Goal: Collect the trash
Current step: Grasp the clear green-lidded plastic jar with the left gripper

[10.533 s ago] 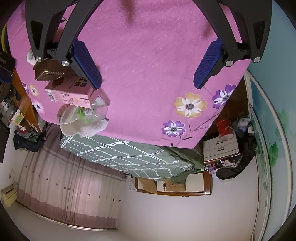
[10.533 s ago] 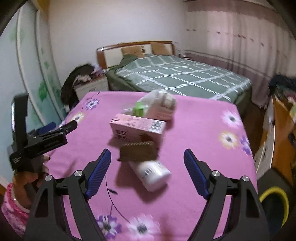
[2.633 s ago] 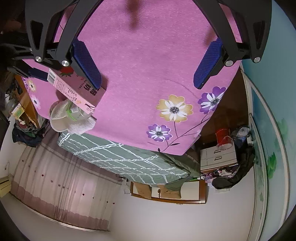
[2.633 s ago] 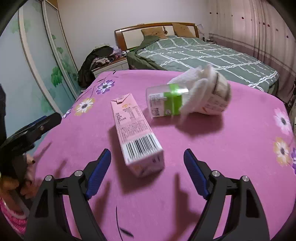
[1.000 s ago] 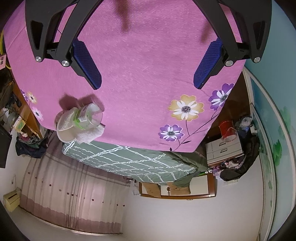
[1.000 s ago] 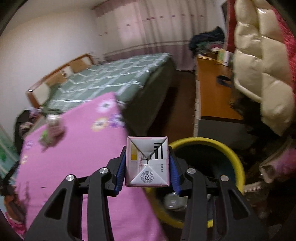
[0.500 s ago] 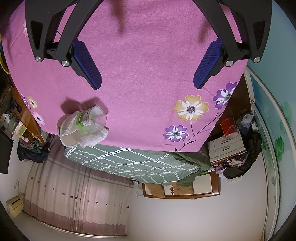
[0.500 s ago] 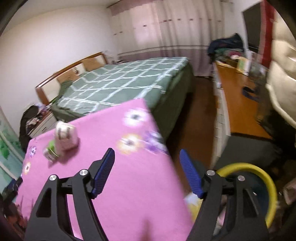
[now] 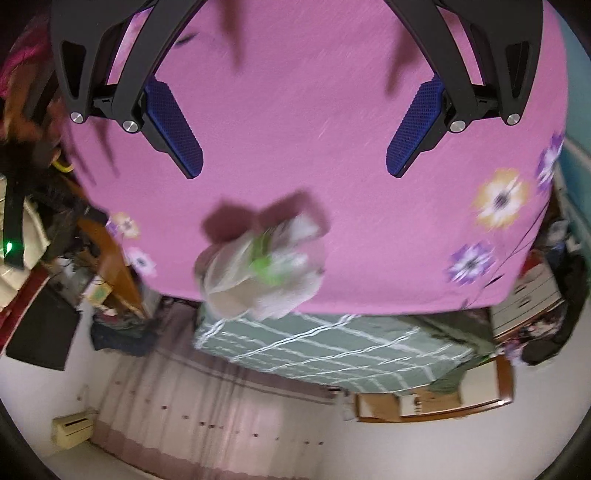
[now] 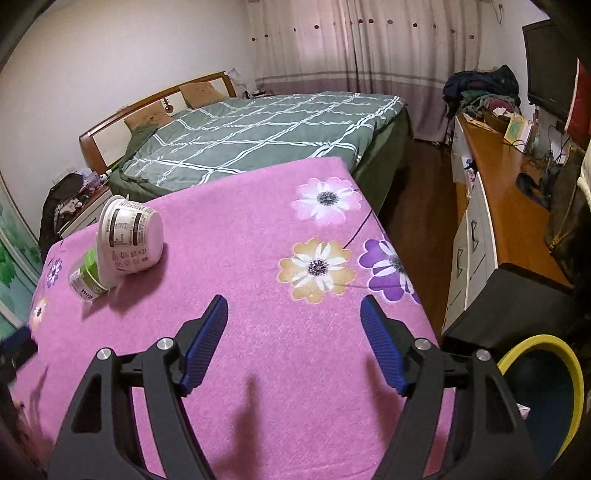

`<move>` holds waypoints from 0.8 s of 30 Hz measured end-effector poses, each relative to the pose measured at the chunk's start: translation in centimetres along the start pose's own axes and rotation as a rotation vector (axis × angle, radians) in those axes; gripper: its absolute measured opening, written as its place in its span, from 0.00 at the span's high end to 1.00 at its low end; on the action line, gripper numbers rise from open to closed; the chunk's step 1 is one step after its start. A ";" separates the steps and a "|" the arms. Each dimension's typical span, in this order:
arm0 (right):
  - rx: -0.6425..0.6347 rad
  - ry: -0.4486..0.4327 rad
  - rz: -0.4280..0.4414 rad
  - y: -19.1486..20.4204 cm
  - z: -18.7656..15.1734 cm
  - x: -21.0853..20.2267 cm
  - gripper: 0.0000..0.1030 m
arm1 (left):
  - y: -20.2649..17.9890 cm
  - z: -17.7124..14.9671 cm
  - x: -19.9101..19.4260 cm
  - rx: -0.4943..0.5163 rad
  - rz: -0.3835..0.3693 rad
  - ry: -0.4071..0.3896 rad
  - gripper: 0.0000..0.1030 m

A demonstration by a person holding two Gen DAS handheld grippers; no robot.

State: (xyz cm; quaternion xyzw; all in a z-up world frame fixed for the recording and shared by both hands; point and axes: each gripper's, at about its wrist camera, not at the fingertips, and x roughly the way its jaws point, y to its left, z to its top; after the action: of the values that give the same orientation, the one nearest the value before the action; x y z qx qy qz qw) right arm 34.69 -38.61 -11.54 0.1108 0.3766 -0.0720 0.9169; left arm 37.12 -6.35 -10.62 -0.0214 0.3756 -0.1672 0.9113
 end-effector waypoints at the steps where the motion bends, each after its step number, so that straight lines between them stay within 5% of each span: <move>1: 0.006 0.001 0.008 -0.1 -0.1 -0.1 0.29 | -0.5 0.8 0.8 0.022 0.002 -0.005 0.05; 6: 0.036 -0.002 0.017 -0.7 0.0 -0.2 0.28 | -1.2 3.0 4.8 0.031 0.025 0.036 0.05; 12: 0.045 0.008 0.033 -0.9 0.0 -0.2 0.28 | 0.1 3.9 8.8 -0.078 0.117 0.099 0.07; 20: 0.039 0.011 0.053 -0.6 -0.1 -0.4 0.28 | 4.6 3.8 8.9 -0.187 0.242 0.090 0.09; 24: 0.035 0.006 0.055 -0.5 -0.1 -0.5 0.28 | 4.0 4.1 8.2 -0.195 0.176 0.070 0.09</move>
State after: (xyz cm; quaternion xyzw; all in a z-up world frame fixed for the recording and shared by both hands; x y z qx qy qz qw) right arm 34.13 -39.02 -11.34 0.1373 0.3749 -0.0533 0.9153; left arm 46.51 -5.50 -13.88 -0.0711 0.4219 -0.0500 0.9025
